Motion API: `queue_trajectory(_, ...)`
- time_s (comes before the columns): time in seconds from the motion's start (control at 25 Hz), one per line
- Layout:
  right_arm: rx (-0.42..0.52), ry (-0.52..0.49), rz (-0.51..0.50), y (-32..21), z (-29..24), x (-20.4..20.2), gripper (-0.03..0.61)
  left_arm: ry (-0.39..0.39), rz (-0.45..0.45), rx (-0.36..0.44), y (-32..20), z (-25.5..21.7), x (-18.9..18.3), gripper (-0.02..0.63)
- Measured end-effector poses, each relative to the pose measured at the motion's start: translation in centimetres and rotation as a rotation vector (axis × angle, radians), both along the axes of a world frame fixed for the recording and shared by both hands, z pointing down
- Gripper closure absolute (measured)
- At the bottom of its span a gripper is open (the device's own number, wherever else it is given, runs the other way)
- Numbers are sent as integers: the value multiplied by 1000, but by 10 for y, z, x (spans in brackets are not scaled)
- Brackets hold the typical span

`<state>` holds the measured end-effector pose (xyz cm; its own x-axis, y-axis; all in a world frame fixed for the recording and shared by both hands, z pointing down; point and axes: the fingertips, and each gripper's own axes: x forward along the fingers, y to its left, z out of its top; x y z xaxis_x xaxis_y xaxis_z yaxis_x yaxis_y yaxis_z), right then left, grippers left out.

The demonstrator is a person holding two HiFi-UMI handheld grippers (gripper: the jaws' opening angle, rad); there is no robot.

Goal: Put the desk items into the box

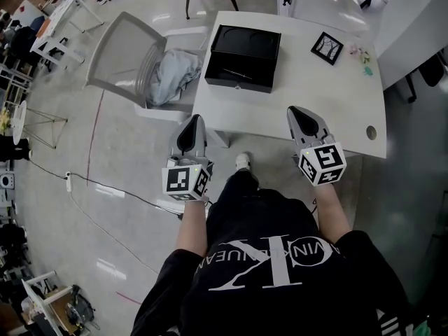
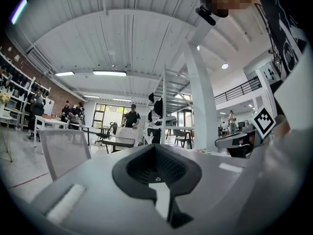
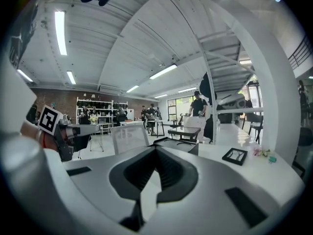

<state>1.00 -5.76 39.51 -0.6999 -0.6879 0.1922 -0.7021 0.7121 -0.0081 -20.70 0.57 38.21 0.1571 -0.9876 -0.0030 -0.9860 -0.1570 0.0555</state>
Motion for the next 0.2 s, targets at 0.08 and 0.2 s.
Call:
queue_trajectory(0.08,1,-4,3,0,-1,1,565,-2,2,0,0,-1,2,603)
queue_trajectory(0.2,4,-8,6,1,-2,4,565,-2,3,0,0,-1,4,603)
